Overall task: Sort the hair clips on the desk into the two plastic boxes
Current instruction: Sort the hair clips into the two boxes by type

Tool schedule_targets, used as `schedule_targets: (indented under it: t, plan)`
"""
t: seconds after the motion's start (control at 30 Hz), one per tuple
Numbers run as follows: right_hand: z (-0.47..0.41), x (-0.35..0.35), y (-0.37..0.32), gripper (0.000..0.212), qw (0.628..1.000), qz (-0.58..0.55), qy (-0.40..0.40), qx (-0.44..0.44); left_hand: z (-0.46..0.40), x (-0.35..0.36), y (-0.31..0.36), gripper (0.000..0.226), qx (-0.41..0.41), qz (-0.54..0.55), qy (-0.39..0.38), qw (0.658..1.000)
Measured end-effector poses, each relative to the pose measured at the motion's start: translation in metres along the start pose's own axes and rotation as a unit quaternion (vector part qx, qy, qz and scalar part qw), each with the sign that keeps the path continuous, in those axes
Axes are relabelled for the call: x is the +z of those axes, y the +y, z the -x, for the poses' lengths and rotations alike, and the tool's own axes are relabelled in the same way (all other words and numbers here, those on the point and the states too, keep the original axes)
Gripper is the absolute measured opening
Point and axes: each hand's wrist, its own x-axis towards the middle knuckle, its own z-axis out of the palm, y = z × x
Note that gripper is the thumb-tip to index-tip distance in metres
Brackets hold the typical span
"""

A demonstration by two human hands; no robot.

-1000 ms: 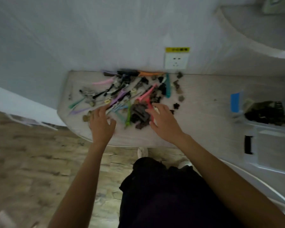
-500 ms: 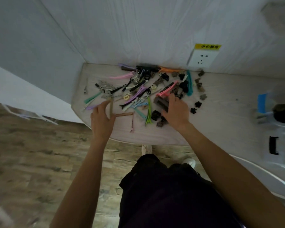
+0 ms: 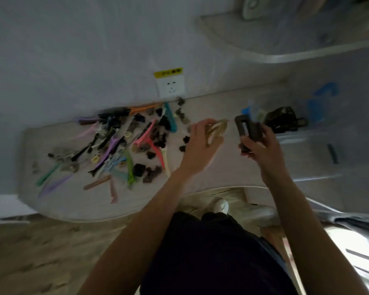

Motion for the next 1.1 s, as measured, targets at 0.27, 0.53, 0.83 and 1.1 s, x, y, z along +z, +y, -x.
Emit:
schedule_targets:
  t: [0.27, 0.53, 0.83, 1.1]
  plan:
    - [-0.057, -0.11, -0.023, 0.048, 0.943, 0.289, 0.116, -0.118, -0.096, 0.114, 0.053, 0.033, 0.137, -0.237, -0.035, 0.961]
    - [-0.12, -0.117, -0.023, 0.051, 0.848, 0.48, -0.023, -0.223, -0.087, 0.103, 0.015, 0.038, 0.142, -0.28, -0.023, 0.949]
    - [-0.087, -0.023, -0.012, 0.027, 0.82, 0.45, -0.154, -0.318, -0.04, 0.008, -0.015, 0.031, 0.051, -0.185, 0.092, 0.977]
    - [-0.062, 0.151, 0.024, 0.032, 0.752, 0.472, -0.325, -0.327, -0.011, -0.165, -0.092, 0.033, -0.084, -0.267, 0.196, 0.94]
